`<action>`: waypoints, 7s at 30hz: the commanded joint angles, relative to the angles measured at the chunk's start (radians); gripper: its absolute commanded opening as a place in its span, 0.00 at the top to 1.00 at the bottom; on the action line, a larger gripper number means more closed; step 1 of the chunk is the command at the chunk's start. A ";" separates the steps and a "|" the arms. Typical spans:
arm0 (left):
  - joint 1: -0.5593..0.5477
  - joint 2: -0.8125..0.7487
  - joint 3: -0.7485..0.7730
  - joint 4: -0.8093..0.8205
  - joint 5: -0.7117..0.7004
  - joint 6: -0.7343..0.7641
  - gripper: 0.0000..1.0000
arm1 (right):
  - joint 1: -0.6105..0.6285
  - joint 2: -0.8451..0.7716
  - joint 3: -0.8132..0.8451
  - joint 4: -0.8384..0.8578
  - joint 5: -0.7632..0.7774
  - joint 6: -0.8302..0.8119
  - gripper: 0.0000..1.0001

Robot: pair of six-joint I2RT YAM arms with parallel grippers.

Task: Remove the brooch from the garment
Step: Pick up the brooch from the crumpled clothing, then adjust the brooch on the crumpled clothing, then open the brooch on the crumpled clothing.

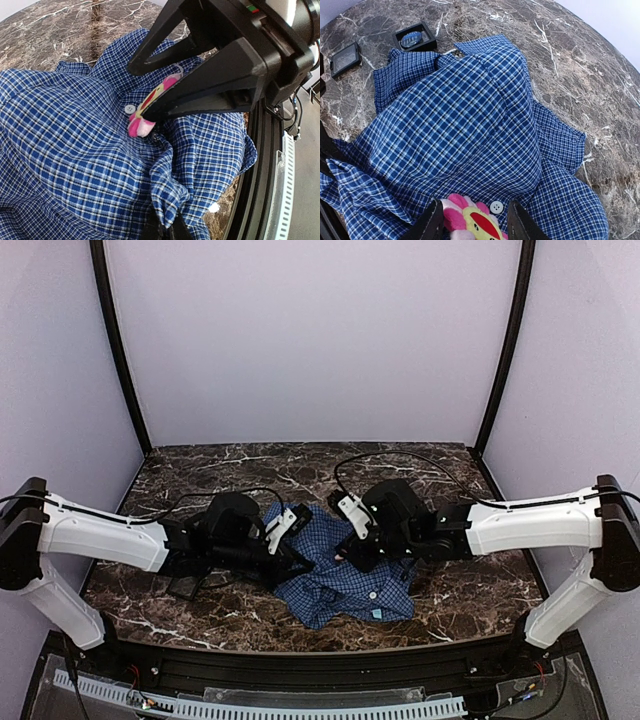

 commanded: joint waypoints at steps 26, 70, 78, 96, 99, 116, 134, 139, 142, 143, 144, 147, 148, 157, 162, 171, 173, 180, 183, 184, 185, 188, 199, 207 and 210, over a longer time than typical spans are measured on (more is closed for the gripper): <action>-0.002 -0.062 -0.022 0.012 0.004 -0.006 0.99 | 0.024 0.039 0.034 -0.091 0.092 0.044 0.77; 0.001 -0.053 0.093 0.081 -0.092 0.115 0.32 | -0.005 -0.261 -0.164 0.455 -0.167 0.118 1.00; 0.002 0.010 0.116 0.097 -0.048 0.102 0.58 | -0.004 -0.279 -0.170 0.408 -0.119 0.120 1.00; 0.003 0.037 0.126 0.035 0.039 0.150 0.99 | 0.002 -0.235 -0.164 0.242 -0.176 0.044 0.64; 0.003 0.030 0.123 0.015 0.053 0.151 0.99 | 0.016 -0.223 -0.170 0.230 -0.152 0.013 0.58; 0.002 -0.007 0.109 -0.051 0.096 0.264 0.99 | 0.028 -0.171 -0.159 0.204 0.016 -0.092 0.50; 0.003 -0.131 0.116 -0.217 0.279 0.421 0.99 | 0.051 -0.206 -0.178 0.230 -0.317 -0.184 0.58; 0.002 -0.145 0.128 -0.240 0.302 0.445 0.99 | 0.073 -0.199 -0.179 0.240 -0.340 -0.191 0.62; 0.002 -0.144 0.129 -0.224 0.275 0.443 0.99 | 0.085 -0.191 -0.183 0.256 -0.358 -0.184 0.67; 0.003 -0.142 0.127 -0.210 0.267 0.442 0.99 | 0.090 -0.187 -0.186 0.264 -0.364 -0.179 0.71; 0.003 -0.142 0.125 -0.200 0.246 0.437 0.99 | 0.096 -0.183 -0.189 0.274 -0.369 -0.171 0.76; 0.002 -0.144 0.101 -0.147 0.182 0.423 0.99 | 0.109 -0.177 -0.208 0.329 -0.392 -0.131 0.91; 0.002 -0.145 0.097 -0.138 0.140 0.418 0.99 | 0.113 -0.178 -0.218 0.349 -0.388 -0.116 0.96; 0.002 -0.233 0.017 -0.080 -0.127 0.320 0.56 | 0.116 -0.178 -0.215 0.407 -0.172 0.027 1.00; 0.002 -0.340 -0.003 -0.108 -0.300 0.118 0.17 | 0.116 -0.116 -0.157 0.366 0.057 0.118 1.00; 0.002 -0.408 -0.035 -0.119 -0.107 -0.115 0.16 | 0.114 -0.038 -0.026 0.308 0.237 0.135 1.00; 0.001 -0.406 -0.068 -0.087 -0.079 -0.148 0.15 | 0.113 -0.038 -0.010 0.297 0.244 0.130 1.00; 0.001 -0.364 -0.129 -0.038 -0.228 -0.138 0.09 | 0.110 -0.065 -0.026 0.312 0.105 0.104 1.00; 0.001 -0.338 -0.111 -0.018 -0.223 -0.064 0.08 | 0.099 -0.091 -0.051 0.331 0.001 0.107 1.00; 0.002 -0.333 -0.109 0.003 -0.201 -0.030 0.06 | 0.091 -0.101 -0.061 0.335 -0.029 0.109 1.00; 0.002 -0.321 -0.103 0.011 -0.196 -0.013 0.05 | 0.079 -0.111 -0.071 0.340 -0.060 0.111 1.00; 0.001 -0.294 -0.084 0.013 -0.224 0.051 0.03 | 0.042 -0.136 -0.097 0.349 -0.163 0.119 1.00; 0.001 -0.208 -0.041 0.064 -0.119 0.133 0.38 | -0.058 -0.160 -0.146 0.398 -0.491 0.130 1.00; 0.003 -0.163 -0.032 0.119 -0.026 0.143 0.45 | -0.092 -0.185 -0.192 0.462 -0.608 0.166 1.00; 0.003 -0.140 -0.019 0.138 -0.001 0.142 0.53 | -0.094 -0.194 -0.206 0.487 -0.640 0.173 1.00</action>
